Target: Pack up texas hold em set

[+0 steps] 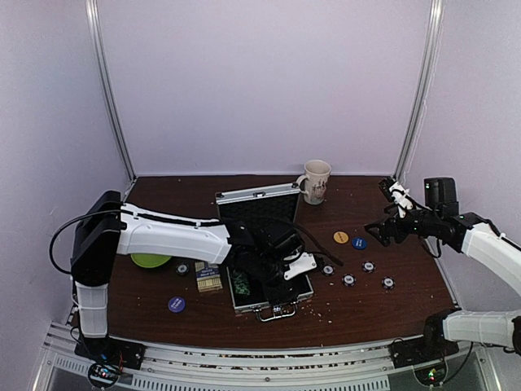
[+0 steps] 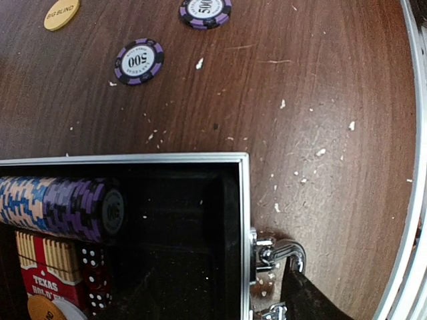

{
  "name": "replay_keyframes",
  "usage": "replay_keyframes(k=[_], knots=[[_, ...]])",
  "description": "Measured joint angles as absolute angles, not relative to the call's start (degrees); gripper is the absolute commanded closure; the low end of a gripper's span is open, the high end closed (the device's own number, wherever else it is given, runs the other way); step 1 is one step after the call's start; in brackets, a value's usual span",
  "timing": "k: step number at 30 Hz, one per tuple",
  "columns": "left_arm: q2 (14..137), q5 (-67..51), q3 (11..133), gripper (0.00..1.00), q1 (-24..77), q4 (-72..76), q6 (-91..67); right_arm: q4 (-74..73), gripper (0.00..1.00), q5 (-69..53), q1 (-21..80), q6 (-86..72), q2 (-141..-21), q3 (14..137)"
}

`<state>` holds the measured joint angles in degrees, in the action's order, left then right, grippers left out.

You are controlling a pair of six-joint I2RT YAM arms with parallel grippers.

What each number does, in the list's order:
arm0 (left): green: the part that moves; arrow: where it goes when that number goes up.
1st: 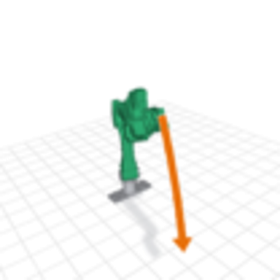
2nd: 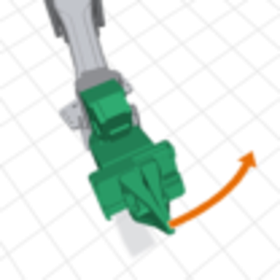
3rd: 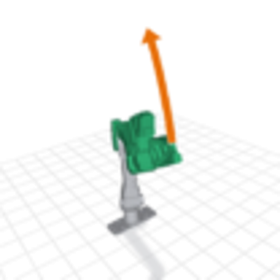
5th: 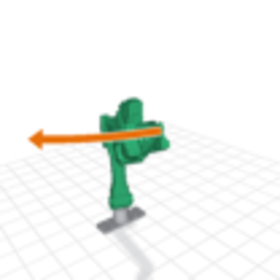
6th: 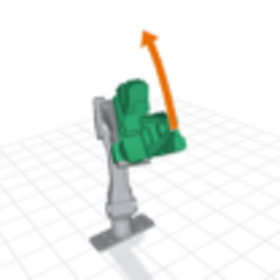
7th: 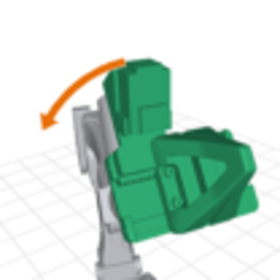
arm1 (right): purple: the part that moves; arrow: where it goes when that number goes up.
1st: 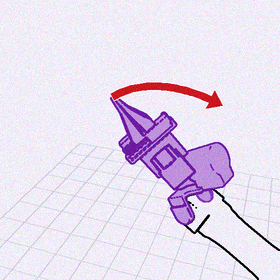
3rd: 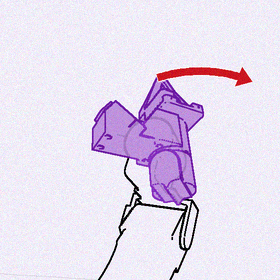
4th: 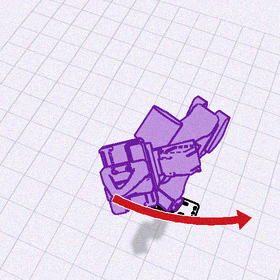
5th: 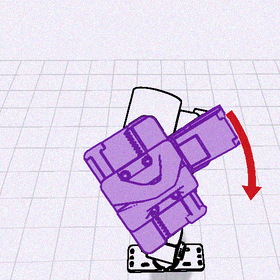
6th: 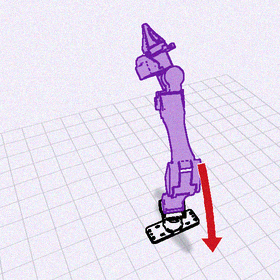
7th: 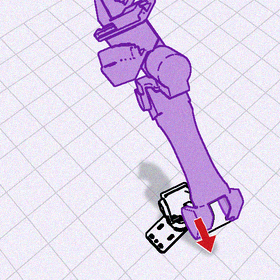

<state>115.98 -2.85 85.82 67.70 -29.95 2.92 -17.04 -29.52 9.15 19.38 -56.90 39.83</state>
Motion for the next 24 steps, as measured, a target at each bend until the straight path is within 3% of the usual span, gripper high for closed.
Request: replay_keyframes(k=[6, 18, 24], knots=[[116.97, -2.07, 85.82, 0.43, 67.26, -29.93, 3.14, -17.04, 0.05, -29.04, 9.15, 19.66, -56.95, 39.83], [117.95, -9.21, 85.89, 0.42, 65.28, -29.8, 6.46, -17.08, 0.05, -28.36, 9.15, 19.81, -57.34, 39.83], [119.63, -11.35, 86.06, 0.5, 65.19, -30.22, 7.81, -17.1, 0.05, -28.1, 9.15, 20.03, -57.34, 39.83]])
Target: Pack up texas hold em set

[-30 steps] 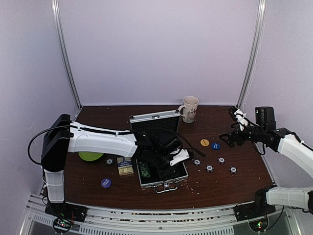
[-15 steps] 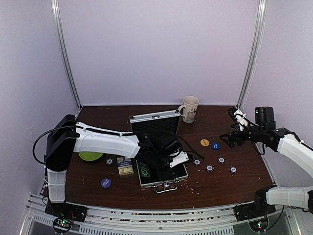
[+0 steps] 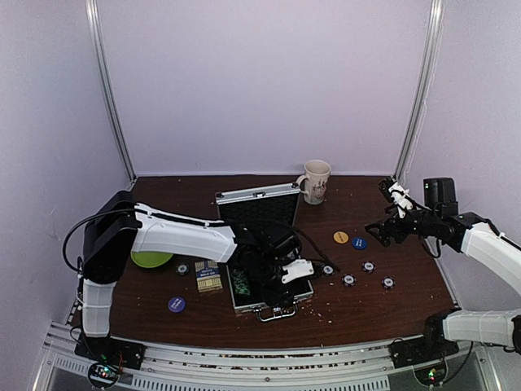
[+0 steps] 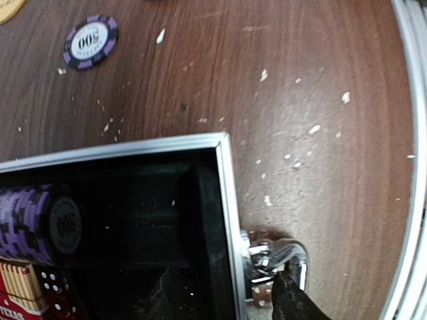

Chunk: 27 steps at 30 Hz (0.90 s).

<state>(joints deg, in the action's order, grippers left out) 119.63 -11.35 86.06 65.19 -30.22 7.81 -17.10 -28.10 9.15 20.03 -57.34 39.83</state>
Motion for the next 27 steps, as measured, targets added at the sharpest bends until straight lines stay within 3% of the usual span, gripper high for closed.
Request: replay_keyframes(k=[6, 15, 25, 27], knots=[[120.57, -8.4, 86.48, 0.6, 65.76, -31.44, 7.84, -17.12, 0.05, -28.03, 9.15, 20.38, -57.8, 39.83], [122.61, -5.08, 90.39, 0.64, 65.17, -31.29, 5.15, -17.17, 0.05, -28.01, 9.15, 20.62, -58.22, 39.83], [125.51, -5.06, 94.3, 0.64, 62.28, -29.34, 3.03, -17.23, 0.05, -27.99, 9.15, 20.64, -58.57, 39.86], [125.56, -5.39, 94.32, 0.57, 61.89, -29.02, 3.09, -17.23, 0.05, -27.73, 9.15, 20.62, -58.57, 39.86]])
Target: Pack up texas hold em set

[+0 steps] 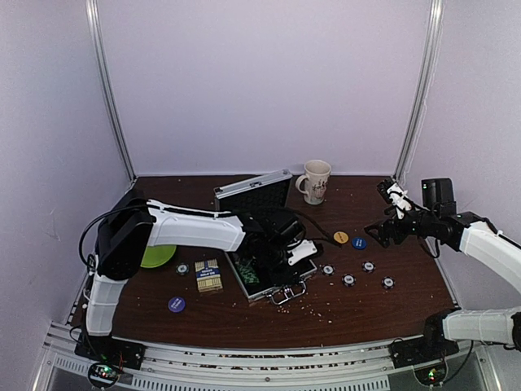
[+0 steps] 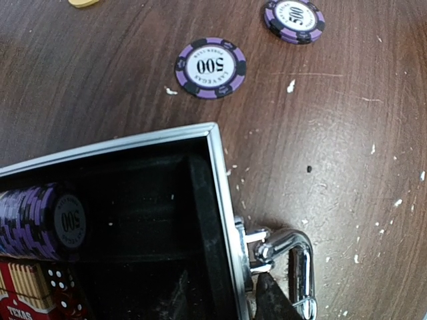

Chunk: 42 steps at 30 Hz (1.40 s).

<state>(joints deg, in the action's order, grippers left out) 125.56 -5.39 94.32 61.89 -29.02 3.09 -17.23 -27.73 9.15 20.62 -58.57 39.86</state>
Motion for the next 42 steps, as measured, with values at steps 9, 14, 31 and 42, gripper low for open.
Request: replay_keyframes(k=[9, 14, 31, 42], knots=[[117.49, -9.69, 87.9, 0.3, 60.62, -29.26, 4.45, -17.28, 0.03, -26.13, 9.15, 20.32, -56.88, 39.86], [104.88, -7.25, 81.14, 0.28, 60.66, -30.44, 5.26, -17.37, 0.04, -26.81, 9.15, 20.34, -57.3, 39.86], [107.46, 7.46, 78.87, 0.2, 60.47, -35.79, 15.11, -19.09, 0.04, -28.51, 9.15, 20.64, -61.58, 40.12], [110.41, 6.92, 80.44, 0.21, 59.42, -36.95, 16.19, -19.22, 0.04, -28.56, 9.15, 21.06, -60.75, 40.12]])
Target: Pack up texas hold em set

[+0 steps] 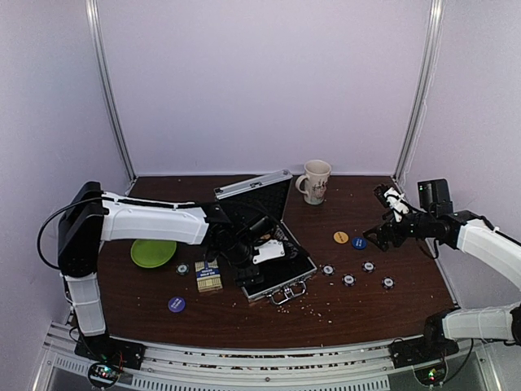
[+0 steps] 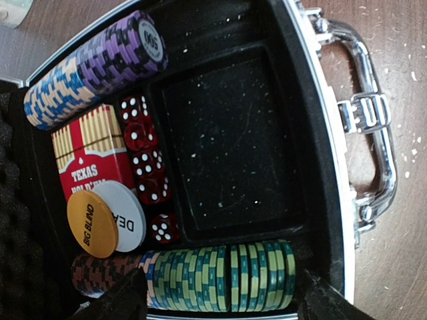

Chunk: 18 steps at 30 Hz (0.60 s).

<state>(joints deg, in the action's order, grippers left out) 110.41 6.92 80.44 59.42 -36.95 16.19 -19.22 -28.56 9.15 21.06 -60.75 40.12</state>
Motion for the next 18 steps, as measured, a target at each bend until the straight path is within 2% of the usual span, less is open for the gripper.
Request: replay_keyframes(k=[18], knots=[[112.07, 7.73, 82.21, 0.23, 57.25, -37.43, 15.53, -19.94, 0.05, -28.53, 9.15, 21.15, -60.75, 40.12]])
